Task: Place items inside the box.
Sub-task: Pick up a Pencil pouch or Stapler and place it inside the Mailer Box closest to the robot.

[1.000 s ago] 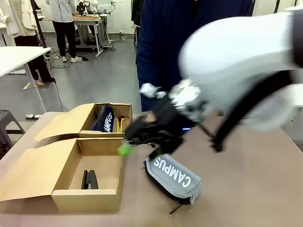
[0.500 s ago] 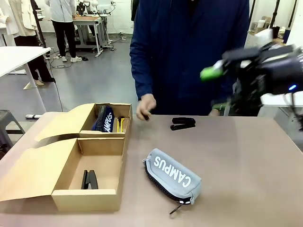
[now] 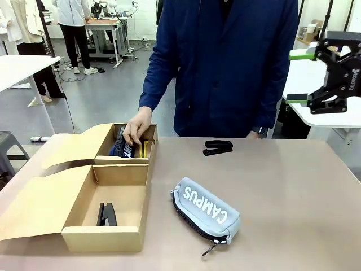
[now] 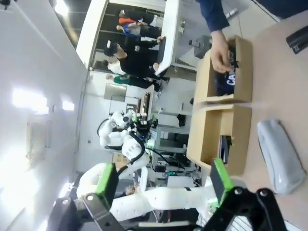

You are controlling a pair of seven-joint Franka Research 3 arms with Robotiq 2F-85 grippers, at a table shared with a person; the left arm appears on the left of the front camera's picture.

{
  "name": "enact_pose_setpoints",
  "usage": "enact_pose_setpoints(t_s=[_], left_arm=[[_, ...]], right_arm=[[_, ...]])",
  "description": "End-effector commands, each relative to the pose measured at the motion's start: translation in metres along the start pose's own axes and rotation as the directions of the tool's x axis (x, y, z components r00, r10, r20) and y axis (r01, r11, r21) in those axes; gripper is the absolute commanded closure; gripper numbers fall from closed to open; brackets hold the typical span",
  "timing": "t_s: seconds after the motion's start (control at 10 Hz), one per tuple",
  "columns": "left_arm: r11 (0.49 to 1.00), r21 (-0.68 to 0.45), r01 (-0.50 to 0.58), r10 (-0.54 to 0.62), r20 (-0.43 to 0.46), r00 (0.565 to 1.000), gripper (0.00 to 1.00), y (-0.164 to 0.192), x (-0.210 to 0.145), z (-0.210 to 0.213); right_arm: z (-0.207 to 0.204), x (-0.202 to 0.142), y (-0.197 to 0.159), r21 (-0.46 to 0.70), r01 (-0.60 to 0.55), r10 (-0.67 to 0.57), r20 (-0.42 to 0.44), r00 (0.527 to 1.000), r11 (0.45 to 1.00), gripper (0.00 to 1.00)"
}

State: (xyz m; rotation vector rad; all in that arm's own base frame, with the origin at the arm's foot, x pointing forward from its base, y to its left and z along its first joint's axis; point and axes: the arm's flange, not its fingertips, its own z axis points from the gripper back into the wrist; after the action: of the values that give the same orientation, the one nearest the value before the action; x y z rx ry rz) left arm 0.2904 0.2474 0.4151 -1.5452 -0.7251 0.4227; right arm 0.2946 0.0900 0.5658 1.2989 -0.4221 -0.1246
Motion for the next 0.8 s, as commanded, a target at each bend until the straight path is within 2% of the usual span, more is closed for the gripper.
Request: enact_pose_setpoints(t_s=[0.0, 0.1, 0.2, 0.3, 0.4, 0.5, 0.6, 0.7], left_arm=[[1.000, -0.011, 0.023, -0.023, -0.006, 1.000, 0.00, -0.001, -0.002, 0.000], [1.000, -0.011, 0.023, -0.023, -0.006, 1.000, 0.00, -0.001, -0.002, 0.000], [1.000, -0.011, 0.023, -0.023, -0.006, 1.000, 0.00, -0.001, -0.002, 0.000], [1.000, -0.011, 0.023, -0.023, -0.006, 1.000, 0.00, -0.001, -0.002, 0.000], [1.000, -0.011, 0.023, -0.023, -0.006, 1.000, 0.00, -0.001, -0.002, 0.000], [1.000, -0.011, 0.023, -0.023, -0.006, 1.000, 0.00, -0.001, -0.002, 0.000], [1.000, -0.011, 0.023, -0.023, -0.006, 1.000, 0.00, -0.001, -0.002, 0.000], [1.000, -0.011, 0.023, -0.023, -0.006, 1.000, 0.00, -0.001, -0.002, 0.000]], right_arm=[[0.008, 0.007, -0.003, 0.020, 0.017, -0.017, 0.022, 1.000, 1.000, 0.00], [-0.002, 0.021, -0.007, 0.034, 0.055, -0.051, -0.125, 0.991, 0.998, 0.00], [0.036, 0.040, -0.018, 0.051, 0.131, -0.116, -0.223, 0.968, 0.990, 0.00], [0.088, 0.050, -0.041, -0.036, 0.249, -0.245, -0.352, 0.903, 0.968, 0.00], [0.131, 0.052, -0.065, -0.117, 0.256, -0.282, -0.393, 0.875, 0.959, 0.00], [0.167, 0.050, -0.083, -0.085, 0.278, -0.289, -0.381, 0.878, 0.957, 0.00], [0.194, 0.049, -0.101, -0.056, 0.326, -0.327, -0.307, 0.894, 0.944, 0.00], [0.201, 0.042, -0.112, 0.025, 0.295, -0.277, -0.278, 0.920, 0.955, 0.00]])
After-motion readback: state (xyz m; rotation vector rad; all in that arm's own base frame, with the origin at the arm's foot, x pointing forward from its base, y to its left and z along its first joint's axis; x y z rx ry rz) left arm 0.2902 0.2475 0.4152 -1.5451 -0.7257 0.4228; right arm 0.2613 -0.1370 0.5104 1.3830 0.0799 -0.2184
